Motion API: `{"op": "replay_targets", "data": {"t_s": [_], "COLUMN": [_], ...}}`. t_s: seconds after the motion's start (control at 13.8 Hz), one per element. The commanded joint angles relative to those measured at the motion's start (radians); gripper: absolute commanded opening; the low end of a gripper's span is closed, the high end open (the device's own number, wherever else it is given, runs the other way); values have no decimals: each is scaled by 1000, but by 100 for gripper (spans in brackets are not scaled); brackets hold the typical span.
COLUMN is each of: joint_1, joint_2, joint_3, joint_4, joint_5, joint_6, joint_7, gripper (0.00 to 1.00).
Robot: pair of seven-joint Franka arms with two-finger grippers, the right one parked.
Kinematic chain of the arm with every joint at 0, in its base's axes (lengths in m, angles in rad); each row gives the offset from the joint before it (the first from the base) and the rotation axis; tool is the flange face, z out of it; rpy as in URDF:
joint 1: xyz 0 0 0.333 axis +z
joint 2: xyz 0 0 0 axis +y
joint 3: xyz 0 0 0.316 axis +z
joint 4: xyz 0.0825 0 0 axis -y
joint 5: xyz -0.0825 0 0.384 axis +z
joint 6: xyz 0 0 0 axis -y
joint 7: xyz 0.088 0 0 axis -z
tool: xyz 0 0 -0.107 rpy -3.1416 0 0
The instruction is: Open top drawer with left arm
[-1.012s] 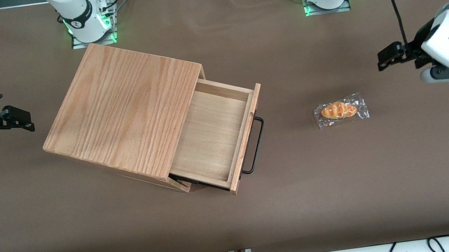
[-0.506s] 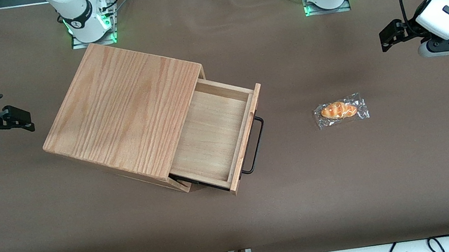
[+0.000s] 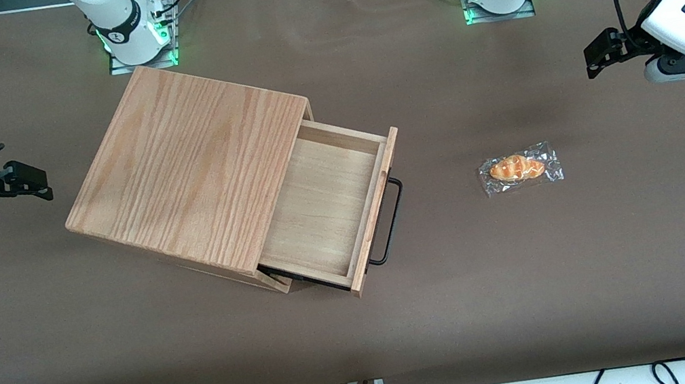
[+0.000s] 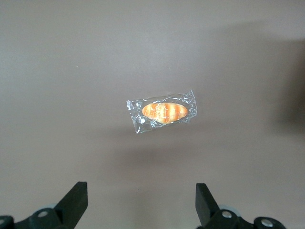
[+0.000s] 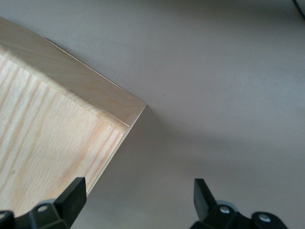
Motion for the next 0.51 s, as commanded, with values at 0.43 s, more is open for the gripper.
{"op": "replay_targets", "data": {"t_s": [0.43], "joint_1": [-9], "joint_2": [19], "joint_3": [8], "joint_4": [30], "joint_5": [-11], "joint_6": [-28], "joint_7": [21], "gripper": [100]}}
